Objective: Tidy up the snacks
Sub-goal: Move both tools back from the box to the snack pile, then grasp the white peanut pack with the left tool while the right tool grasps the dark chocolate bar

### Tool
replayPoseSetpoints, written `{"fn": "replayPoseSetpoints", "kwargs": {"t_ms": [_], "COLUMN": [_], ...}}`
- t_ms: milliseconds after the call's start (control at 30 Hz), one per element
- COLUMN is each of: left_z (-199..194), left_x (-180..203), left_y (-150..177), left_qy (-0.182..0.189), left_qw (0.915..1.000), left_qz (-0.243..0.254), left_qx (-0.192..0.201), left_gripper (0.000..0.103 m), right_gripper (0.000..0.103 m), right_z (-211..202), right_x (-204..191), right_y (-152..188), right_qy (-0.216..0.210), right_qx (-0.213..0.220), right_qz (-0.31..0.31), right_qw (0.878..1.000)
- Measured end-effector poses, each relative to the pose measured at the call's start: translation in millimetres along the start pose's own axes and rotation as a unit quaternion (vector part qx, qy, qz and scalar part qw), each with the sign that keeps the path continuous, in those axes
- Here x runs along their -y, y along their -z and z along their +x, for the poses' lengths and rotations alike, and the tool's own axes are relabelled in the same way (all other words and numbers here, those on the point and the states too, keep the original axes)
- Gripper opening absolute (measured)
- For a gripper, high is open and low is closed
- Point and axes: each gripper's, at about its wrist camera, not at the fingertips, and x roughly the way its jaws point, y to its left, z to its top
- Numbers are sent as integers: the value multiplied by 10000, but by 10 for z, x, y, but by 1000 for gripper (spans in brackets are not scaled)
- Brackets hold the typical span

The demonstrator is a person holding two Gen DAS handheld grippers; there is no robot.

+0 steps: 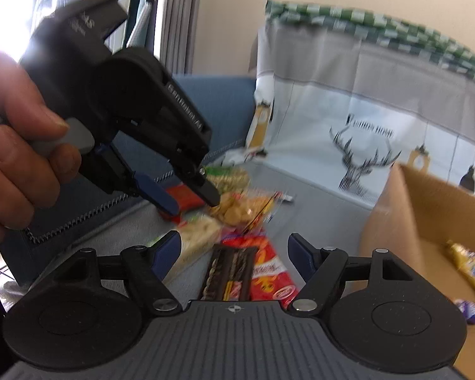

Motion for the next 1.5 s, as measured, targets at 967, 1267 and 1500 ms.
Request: {"fn": "replayPoseSetpoints", "kwargs": {"t_ms": [967,1267,1500], "left_z": [407,301,273], "left_x": [30,-49,-92], "left_y": [92,109,112], "left_qy": [-982,-685,-639], "left_qw": [9901,9937,9940], "left_qz": [755,600,544], "left_qx": [-667,-653,-696], "left_gripper": [57,42,46], "right_gripper": [40,40,41], "right_z": [263,73,24], "right_x": [-51,-19,-70], "right_y": [210,226,289], "right_qy": [-97,-187,-232], "right_qx": [-1224,-1414,-1545], "right_qz": [-63,182,81], "right_qw": [9924,9896,9877]}}
